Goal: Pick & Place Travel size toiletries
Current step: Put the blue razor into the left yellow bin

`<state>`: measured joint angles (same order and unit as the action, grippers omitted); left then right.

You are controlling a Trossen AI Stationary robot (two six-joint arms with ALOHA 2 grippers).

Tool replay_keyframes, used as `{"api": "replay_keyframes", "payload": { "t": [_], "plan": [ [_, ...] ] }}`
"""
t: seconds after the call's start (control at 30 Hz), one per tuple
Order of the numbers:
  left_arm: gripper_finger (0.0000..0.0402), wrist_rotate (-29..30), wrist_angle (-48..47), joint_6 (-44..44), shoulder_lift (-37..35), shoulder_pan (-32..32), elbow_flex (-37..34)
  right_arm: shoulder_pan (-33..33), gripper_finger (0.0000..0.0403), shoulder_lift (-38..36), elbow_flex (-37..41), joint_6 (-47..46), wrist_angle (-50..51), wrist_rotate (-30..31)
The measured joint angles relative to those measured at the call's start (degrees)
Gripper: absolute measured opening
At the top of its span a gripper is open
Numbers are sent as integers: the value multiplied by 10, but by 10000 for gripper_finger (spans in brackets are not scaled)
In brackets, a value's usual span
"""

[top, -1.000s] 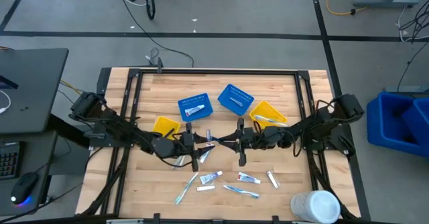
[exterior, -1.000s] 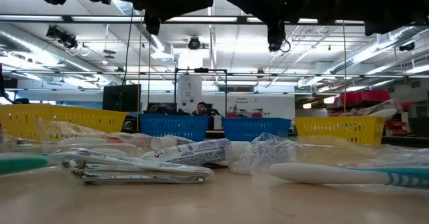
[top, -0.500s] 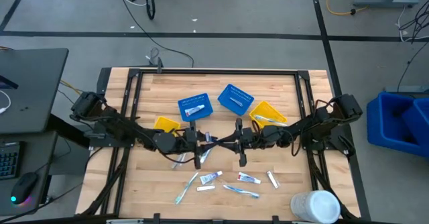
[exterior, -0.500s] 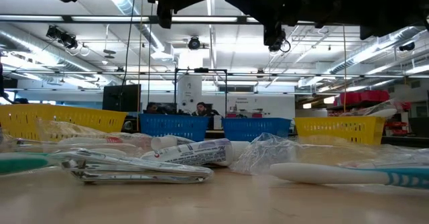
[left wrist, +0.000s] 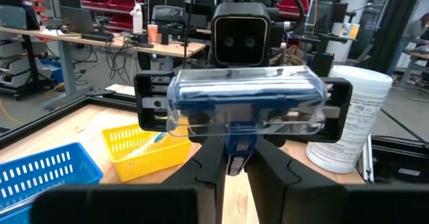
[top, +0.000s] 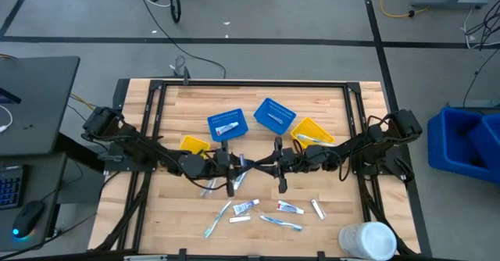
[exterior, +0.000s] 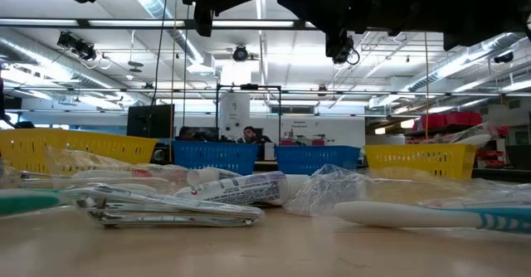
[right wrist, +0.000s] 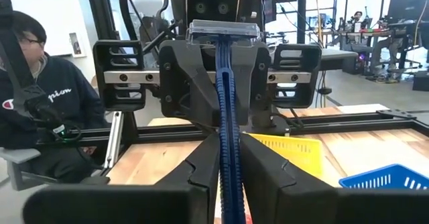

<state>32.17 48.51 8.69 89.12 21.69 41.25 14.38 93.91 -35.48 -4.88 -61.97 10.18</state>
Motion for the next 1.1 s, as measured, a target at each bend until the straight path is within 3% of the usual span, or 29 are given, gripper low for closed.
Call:
{"api": "replay_keyframes", "payload": {
  "t": [0.13,0.53,0.67,0.9,1.1],
  "plan": [
    [55,2,-5,18,0,0,0,-1,87,0,0,3,0,3],
    [54,20,-70,107,0,0,0,-1,211,-5,0,17,37,3],
    [46,21,-97,150,0,1,0,0,232,-33,0,48,104,17],
    [52,23,-271,255,-53,1,0,0,247,-102,0,15,283,37],
    [48,21,-446,349,-124,1,0,0,236,-127,0,-22,373,37]
  ]
}}
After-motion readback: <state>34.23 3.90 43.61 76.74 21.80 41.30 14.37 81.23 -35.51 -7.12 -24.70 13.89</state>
